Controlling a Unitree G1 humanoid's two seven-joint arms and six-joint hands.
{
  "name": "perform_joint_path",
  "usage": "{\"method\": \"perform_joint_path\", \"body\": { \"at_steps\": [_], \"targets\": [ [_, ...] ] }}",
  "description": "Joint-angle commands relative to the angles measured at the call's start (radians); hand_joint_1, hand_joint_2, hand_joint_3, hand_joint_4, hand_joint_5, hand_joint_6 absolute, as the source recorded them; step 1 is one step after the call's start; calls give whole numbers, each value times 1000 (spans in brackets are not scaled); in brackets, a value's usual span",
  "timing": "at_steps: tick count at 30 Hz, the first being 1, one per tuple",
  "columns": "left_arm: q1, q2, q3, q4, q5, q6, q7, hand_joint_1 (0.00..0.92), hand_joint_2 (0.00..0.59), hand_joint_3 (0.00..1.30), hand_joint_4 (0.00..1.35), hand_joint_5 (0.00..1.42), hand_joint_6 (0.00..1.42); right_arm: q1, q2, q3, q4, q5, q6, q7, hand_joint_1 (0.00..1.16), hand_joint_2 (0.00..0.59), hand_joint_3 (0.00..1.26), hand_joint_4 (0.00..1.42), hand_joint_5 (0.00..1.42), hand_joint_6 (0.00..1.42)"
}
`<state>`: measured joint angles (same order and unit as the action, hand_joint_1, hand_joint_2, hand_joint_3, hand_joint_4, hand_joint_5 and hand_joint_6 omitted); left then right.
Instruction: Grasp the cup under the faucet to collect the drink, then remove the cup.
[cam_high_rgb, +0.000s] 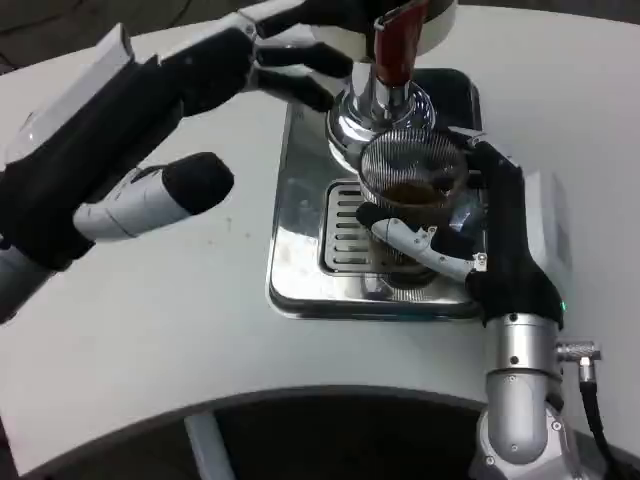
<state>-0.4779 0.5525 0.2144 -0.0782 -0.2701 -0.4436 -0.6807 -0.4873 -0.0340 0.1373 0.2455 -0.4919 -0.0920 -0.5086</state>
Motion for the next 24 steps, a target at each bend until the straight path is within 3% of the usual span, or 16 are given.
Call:
{"method": "perform_joint_path", "body": {
  "at_steps": [1, 24],
  "targets": [
    [71, 7, 24, -47, -16, 14, 24, 0, 54, 198, 283, 378, 336, 33, -2, -14, -53, 1, 8, 2, 1010, 110, 786, 953, 1164, 1239],
    [297, -2, 27, -70, 67, -20, 63, 0, 62, 223, 298, 389, 341, 158, -29, -66, -290, 11, 63, 95, 1005, 108, 846, 1020, 1227, 1340]
  ]
}}
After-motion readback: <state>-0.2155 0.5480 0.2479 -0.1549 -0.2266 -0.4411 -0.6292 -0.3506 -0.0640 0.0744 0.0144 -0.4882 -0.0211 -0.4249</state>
